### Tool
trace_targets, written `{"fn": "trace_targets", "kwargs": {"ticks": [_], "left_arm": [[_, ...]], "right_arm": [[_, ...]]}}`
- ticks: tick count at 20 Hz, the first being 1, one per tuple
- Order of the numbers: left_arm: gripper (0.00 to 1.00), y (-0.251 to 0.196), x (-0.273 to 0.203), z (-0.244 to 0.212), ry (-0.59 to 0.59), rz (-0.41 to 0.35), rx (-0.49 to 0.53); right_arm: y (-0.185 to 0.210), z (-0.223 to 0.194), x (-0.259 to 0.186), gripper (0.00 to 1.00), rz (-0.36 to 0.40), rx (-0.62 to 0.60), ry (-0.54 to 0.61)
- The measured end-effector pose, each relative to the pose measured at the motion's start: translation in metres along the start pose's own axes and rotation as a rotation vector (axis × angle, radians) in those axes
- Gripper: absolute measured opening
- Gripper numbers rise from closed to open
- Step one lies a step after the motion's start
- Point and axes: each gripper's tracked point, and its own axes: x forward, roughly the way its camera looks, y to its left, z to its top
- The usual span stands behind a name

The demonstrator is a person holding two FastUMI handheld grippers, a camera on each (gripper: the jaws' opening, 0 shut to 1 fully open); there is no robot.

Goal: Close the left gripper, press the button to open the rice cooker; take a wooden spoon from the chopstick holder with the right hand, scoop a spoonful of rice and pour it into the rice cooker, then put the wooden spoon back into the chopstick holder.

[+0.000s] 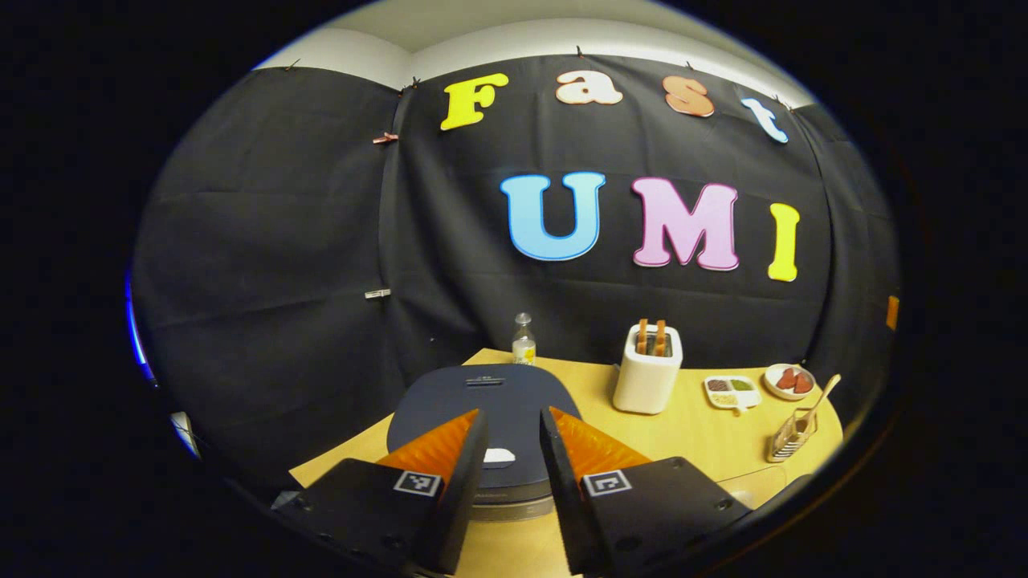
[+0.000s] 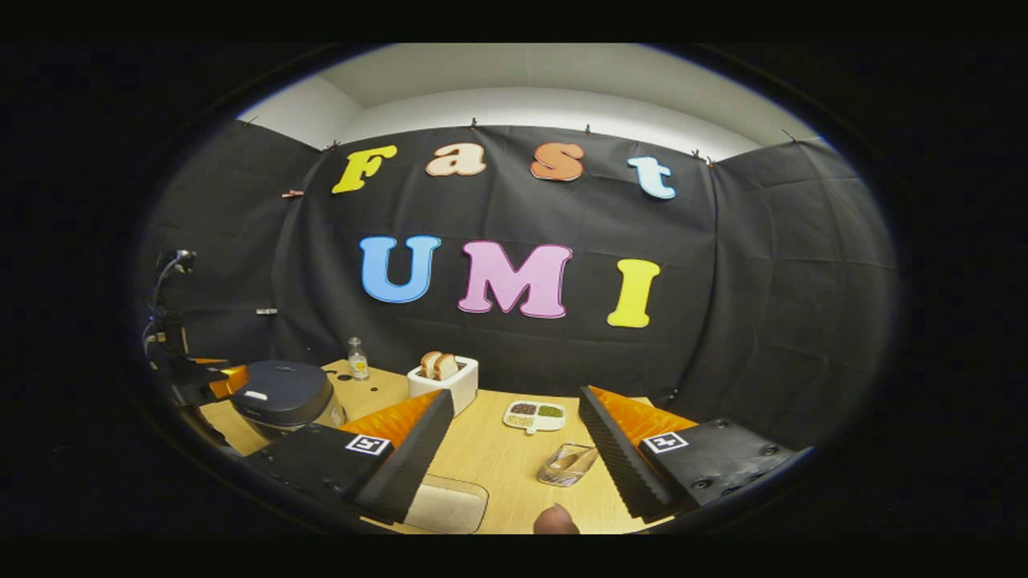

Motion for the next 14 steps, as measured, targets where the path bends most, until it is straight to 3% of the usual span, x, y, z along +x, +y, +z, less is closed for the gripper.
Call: {"fn": "trace_targets", "kwargs": {"ticks": [2, 3, 5, 11, 14], "left_arm": [[0.41, 0.002, 0.013, -0.014, 0.058, -0.004, -0.035], [0.32, 0.003, 0.017, -0.023, 0.100, -0.005, -0.049], [0.24, 0.019, 0.026, -0.036, 0.147, 0.037, -0.062], [0.08, 0.027, 0.045, -0.064, 0.284, 0.055, -0.084], [0.07, 0.022, 0.049, -0.066, 0.321, 0.028, -0.079]], "right_arm": [[-0.001, -0.001, -0.002, 0.98, -0.003, -0.002, 0.003], [-0.002, -0.002, -0.003, 0.98, -0.006, -0.001, 0.004], [-0.004, -0.004, -0.006, 0.98, -0.014, 0.001, 0.008], [-0.006, -0.003, -0.007, 0.98, -0.020, 0.009, 0.007], [-0.003, -0.003, -0.008, 1.00, -0.018, 0.009, 0.004]]}}
